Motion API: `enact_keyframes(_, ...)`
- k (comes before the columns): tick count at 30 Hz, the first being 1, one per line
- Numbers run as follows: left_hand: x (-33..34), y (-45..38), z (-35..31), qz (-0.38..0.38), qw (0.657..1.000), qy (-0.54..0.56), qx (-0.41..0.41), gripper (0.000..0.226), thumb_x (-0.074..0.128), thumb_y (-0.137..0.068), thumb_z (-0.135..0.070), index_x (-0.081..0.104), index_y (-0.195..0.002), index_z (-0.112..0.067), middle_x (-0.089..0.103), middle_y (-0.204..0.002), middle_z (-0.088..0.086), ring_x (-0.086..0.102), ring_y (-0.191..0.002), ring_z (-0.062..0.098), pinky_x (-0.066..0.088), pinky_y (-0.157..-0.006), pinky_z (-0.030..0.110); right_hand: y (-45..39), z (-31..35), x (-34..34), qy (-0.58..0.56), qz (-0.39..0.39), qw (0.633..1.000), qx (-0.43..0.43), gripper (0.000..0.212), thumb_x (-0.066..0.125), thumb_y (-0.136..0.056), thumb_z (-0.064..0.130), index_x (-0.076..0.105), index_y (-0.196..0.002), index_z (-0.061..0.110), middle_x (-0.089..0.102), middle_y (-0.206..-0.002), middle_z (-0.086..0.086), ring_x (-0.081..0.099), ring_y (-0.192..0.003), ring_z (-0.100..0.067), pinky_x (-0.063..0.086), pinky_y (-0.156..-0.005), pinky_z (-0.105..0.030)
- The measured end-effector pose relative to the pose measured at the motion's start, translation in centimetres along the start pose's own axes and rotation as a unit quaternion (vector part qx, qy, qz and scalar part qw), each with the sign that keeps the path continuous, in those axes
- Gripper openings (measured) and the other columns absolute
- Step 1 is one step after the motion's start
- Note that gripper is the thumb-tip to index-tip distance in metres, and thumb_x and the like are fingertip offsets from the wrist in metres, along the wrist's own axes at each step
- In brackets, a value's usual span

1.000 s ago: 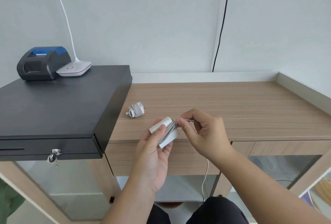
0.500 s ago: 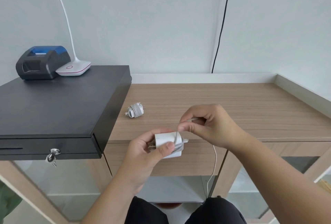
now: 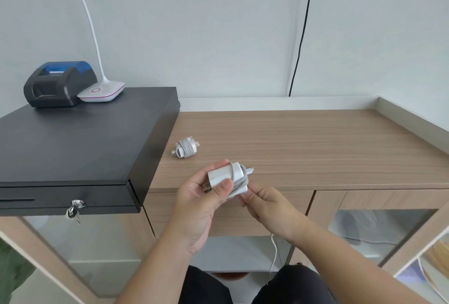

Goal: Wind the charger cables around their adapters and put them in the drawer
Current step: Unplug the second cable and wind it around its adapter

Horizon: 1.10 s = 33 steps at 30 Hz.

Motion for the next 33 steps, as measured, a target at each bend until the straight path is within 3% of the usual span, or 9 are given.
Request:
enact_keyframes(3,-0.3,-0.6,0.1,-0.036,0.993,-0.106,0.046,0.041,0.076,-0.071,-0.013,0.070,-0.111,-0.016,0.076,-0.102,0.005,0.070,-0.099,0.018,0.056,-0.085,0.028,1.1,0.5,0.2,0.173,0.004,0.984,-0.038,0.026,0.041,-0.101,0.031,0.052,-0.079,0.024,0.047,-0.050,0.014,0.042,-0.050,-0.004,0.034,-0.051,-0.017)
enact_keyframes(7,-0.7,-1.2,0.0,-0.066,0.971,-0.212,0.090,0.037,0.084,-0.073,-0.022,0.072,-0.107,-0.032,0.075,-0.101,0.000,0.069,-0.096,0.016,0.054,-0.085,0.032,2.2,3.0,-0.4,0.266,0.031,0.951,-0.153,0.026,0.043,-0.100,0.032,0.056,-0.086,0.014,0.050,-0.058,0.004,0.044,-0.051,-0.013,0.039,-0.053,-0.028)
enact_keyframes(14,0.1,-0.7,0.5,0.009,0.960,-0.271,0.068,0.043,0.090,-0.063,-0.030,0.073,-0.103,-0.035,0.075,-0.097,0.004,0.071,-0.089,0.020,0.058,-0.080,0.034,1.1,6.8,-6.1,0.278,-0.007,0.936,-0.217,0.020,0.067,-0.086,0.037,0.068,-0.076,0.020,0.043,-0.046,0.010,0.039,-0.043,-0.008,0.028,-0.047,-0.013)
enact_keyframes(18,0.9,0.1,0.4,0.098,0.956,-0.275,0.040,0.041,0.086,-0.069,-0.022,0.072,-0.107,-0.028,0.074,-0.103,0.004,0.070,-0.098,0.023,0.058,-0.085,0.043,0.0,6.7,-7.5,0.195,0.014,0.962,-0.188,0.027,0.073,-0.077,0.043,0.067,-0.070,0.018,0.039,-0.048,-0.001,0.029,-0.047,-0.009,0.025,-0.047,-0.021)
enact_keyframes(21,1.4,0.4,0.0,0.141,0.961,-0.237,0.037,0.043,0.086,-0.067,-0.024,0.073,-0.108,-0.021,0.074,-0.104,0.011,0.069,-0.102,0.029,0.057,-0.085,0.045,-0.8,5.6,-7.2,0.098,0.031,0.981,-0.162,0.038,0.074,-0.075,0.048,0.063,-0.068,0.013,0.051,-0.057,-0.008,0.039,-0.054,-0.020,0.032,-0.052,-0.030)
enact_keyframes(23,1.4,0.5,-0.3,0.137,0.971,-0.191,0.035,0.051,0.092,-0.058,-0.031,0.074,-0.104,-0.019,0.073,-0.103,0.012,0.068,-0.099,0.027,0.058,-0.081,0.039,-1.2,4.4,-6.7,0.031,0.028,0.989,-0.139,0.045,0.071,-0.078,0.049,0.059,-0.065,0.009,0.043,-0.057,-0.018,0.035,-0.053,-0.024,0.029,-0.051,-0.033)
enact_keyframes(26,1.2,0.3,-0.3,0.118,0.991,-0.068,0.014,0.056,0.096,-0.047,-0.033,0.077,-0.098,-0.017,0.073,-0.103,0.007,0.067,-0.097,0.022,0.057,-0.078,0.031,-0.9,2.5,-5.4,-0.062,0.024,0.994,-0.090,0.036,0.056,-0.091,0.035,0.053,-0.060,0.015,0.034,-0.054,-0.001,0.029,-0.048,-0.010,0.025,-0.047,-0.020)
enact_keyframes(30,1.4,-0.1,0.1,0.102,0.992,0.070,0.010,0.055,0.096,-0.051,-0.023,0.074,-0.099,-0.010,0.073,-0.103,0.014,0.071,-0.097,0.029,0.059,-0.075,0.032,0.1,0.1,-1.8,-0.139,0.035,0.989,-0.028,0.041,0.042,-0.097,0.037,0.055,-0.062,0.021,0.031,-0.049,0.006,0.023,-0.042,-0.005,0.020,-0.042,-0.019)
enact_keyframes(33,1.2,-0.5,0.6,0.064,0.992,0.108,0.011,0.058,0.094,-0.053,-0.022,0.069,-0.103,-0.007,0.073,-0.105,0.018,0.071,-0.097,0.031,0.059,-0.075,0.032,0.9,-0.6,0.4,-0.084,-0.004,0.996,-0.010,0.038,0.042,-0.098,0.038,0.046,-0.064,0.021,0.035,-0.049,0.014,0.029,-0.044,-0.002,0.027,-0.045,-0.015)
Point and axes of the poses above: each hand's wrist, its own y-axis away from the middle knuckle, its own x-axis out of the palm, z = x × y, the point moved 4 cm from there along -y, towards the middle knuckle
